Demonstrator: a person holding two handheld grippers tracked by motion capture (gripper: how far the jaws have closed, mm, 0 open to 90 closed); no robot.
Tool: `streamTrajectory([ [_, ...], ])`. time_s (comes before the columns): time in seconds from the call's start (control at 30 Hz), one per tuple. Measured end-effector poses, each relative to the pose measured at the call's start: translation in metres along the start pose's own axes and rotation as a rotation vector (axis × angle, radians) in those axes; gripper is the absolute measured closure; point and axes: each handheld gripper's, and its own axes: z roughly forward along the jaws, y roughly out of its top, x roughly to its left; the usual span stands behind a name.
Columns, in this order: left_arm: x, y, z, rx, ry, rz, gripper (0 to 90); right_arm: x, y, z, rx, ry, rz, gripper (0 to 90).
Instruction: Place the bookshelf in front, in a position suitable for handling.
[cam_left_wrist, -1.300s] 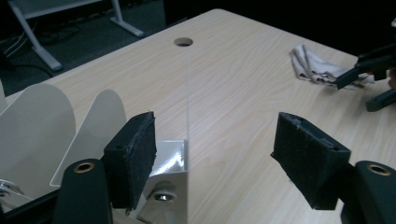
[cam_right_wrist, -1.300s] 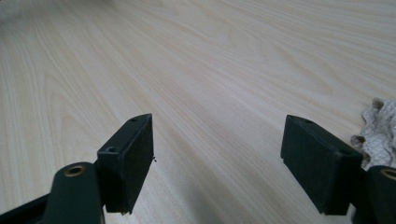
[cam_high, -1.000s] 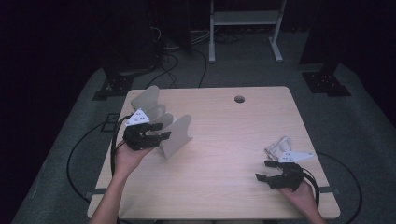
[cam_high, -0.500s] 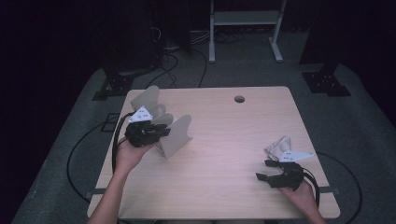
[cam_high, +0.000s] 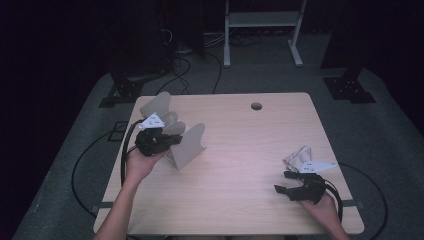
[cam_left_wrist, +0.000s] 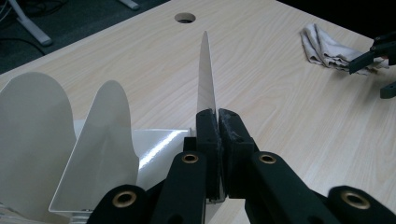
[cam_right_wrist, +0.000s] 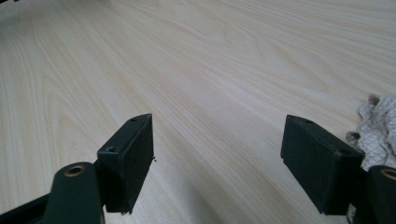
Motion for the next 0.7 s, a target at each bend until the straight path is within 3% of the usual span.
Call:
streamTrajectory([
  [0.7, -0.018, 0.005, 0.006, 0.006, -0.005, -0.008, 88.9, -0.002, 0.001, -0.001, -0.008, 0.000, 0.010, 25.0],
])
